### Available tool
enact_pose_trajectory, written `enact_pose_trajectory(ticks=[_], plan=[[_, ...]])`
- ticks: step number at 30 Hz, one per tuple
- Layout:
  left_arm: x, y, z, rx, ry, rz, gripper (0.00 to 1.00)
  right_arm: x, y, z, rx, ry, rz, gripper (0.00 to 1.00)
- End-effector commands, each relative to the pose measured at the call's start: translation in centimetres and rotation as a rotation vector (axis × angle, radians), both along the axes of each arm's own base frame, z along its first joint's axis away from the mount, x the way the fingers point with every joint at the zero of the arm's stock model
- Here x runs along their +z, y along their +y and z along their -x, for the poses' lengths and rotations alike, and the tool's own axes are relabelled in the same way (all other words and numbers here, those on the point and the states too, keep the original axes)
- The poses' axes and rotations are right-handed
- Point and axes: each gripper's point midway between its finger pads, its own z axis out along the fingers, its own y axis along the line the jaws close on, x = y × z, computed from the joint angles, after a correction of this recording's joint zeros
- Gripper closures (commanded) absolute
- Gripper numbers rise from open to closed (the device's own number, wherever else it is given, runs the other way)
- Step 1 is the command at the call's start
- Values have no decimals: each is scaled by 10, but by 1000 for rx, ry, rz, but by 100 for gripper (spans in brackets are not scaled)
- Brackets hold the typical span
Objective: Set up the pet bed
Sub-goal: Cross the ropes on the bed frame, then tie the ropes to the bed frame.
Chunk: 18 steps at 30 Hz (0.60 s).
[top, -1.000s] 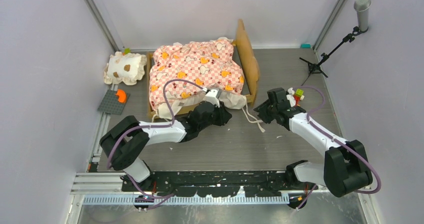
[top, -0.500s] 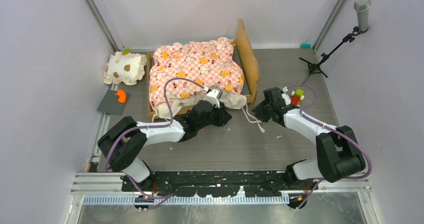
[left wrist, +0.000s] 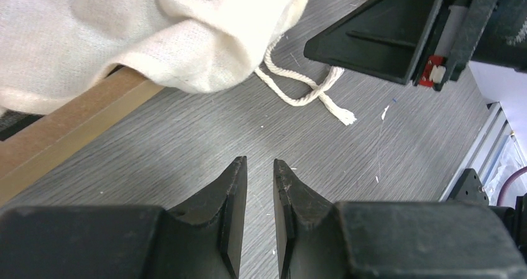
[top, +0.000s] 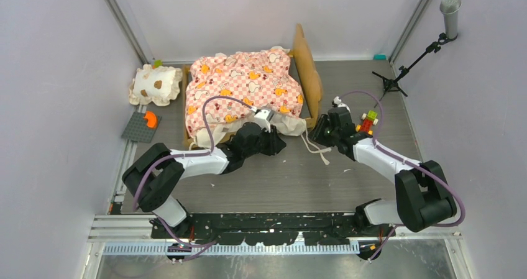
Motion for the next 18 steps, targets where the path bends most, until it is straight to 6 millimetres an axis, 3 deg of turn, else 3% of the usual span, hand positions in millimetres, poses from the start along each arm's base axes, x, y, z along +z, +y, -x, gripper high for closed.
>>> enact_pose_trajectory(ticks=[1, 11, 18], plan=[[9, -1, -5, -7, -10, 47, 76, 19, 29, -12, 204, -204, 4, 63], [10, -6, -6, -24, 3, 58, 77, 18, 17, -30, 138, -344, 89, 61], [10, -9, -6, -38, 10, 61, 78, 10, 26, -42, 157, -352, 77, 62]])
